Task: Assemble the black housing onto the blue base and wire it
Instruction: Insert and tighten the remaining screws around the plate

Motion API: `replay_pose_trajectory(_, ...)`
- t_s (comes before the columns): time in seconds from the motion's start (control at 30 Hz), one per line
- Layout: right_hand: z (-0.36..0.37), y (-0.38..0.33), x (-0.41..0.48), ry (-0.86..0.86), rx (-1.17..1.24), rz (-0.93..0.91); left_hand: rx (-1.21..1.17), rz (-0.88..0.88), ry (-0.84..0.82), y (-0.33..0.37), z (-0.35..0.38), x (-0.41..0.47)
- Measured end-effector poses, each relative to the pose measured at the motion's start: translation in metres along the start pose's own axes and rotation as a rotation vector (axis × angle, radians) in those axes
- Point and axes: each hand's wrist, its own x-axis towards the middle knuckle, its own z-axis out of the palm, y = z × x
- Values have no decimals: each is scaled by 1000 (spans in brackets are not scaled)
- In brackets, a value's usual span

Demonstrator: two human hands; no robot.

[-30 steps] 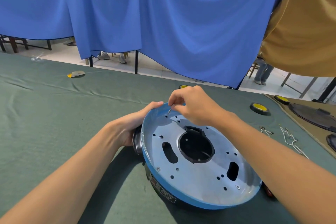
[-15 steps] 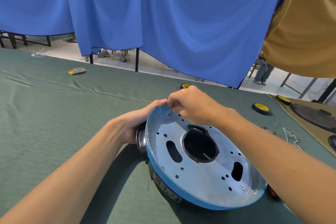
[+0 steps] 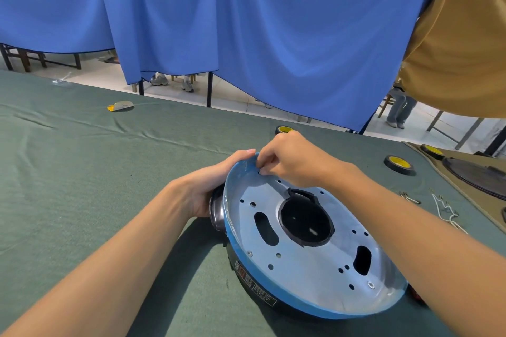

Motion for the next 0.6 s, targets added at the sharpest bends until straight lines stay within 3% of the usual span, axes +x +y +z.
replay_pose_trajectory(0.17,6,-3,1,35,-110,37,6,15,-6,0,1,0)
replay_pose_trajectory(0.6,3,-4,-2,11,-59,-15,-11,25,-23,0,0,-1)
